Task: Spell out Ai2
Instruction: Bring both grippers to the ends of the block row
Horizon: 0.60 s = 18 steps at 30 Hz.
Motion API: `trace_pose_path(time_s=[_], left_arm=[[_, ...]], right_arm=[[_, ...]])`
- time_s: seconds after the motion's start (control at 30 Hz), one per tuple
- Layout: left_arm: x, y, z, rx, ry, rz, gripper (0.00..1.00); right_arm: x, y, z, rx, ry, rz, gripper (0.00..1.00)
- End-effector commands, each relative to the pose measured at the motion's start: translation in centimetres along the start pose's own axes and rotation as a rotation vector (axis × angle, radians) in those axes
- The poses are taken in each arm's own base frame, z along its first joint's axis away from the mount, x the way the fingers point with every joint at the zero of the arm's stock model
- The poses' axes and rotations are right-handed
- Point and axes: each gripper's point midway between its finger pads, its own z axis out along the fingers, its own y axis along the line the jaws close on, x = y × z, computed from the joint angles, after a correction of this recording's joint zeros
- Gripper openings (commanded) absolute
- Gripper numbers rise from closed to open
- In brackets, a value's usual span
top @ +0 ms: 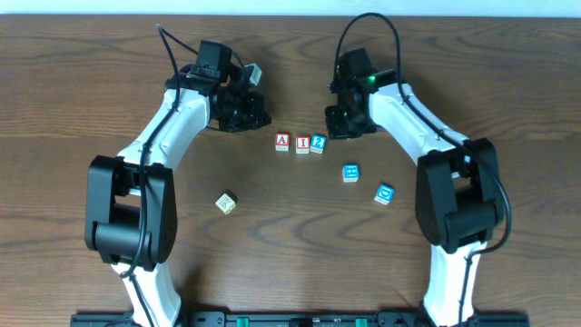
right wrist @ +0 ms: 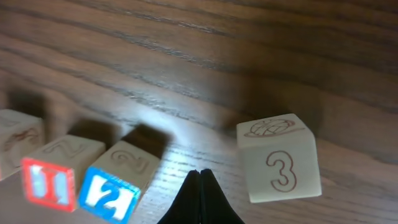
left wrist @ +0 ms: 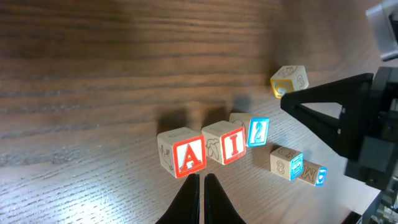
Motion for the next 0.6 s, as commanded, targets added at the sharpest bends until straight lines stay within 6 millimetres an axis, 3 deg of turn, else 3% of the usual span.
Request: trace_pose_path(time_s=[0.0, 0.17, 0.37, 0.57], left_arm=[[0.4, 0.4, 0.2, 0.0, 0.02, 0.009, 0.06], [0.6, 0.4, 0.2, 0.0, 0.026, 0.023, 0.06], [0.6, 0.4, 0.2, 0.0, 0.026, 0.031, 0.06], [0.7, 0.6, 0.2, -0.013, 0.028, 0.04, 0.06]], right_arm=[[0.3, -1.6, 1.0, 0.091, 0.008, 0.016, 0.01], [0.0, -2.6, 0.9, 0.149, -0.006, 0.022, 0.01], [-0.7, -5.9, 0.1, 0.324, -0.051, 0.044, 0.01], [-0.9, -7.7, -0.1, 0.325, -0.058, 0.128, 0.01]])
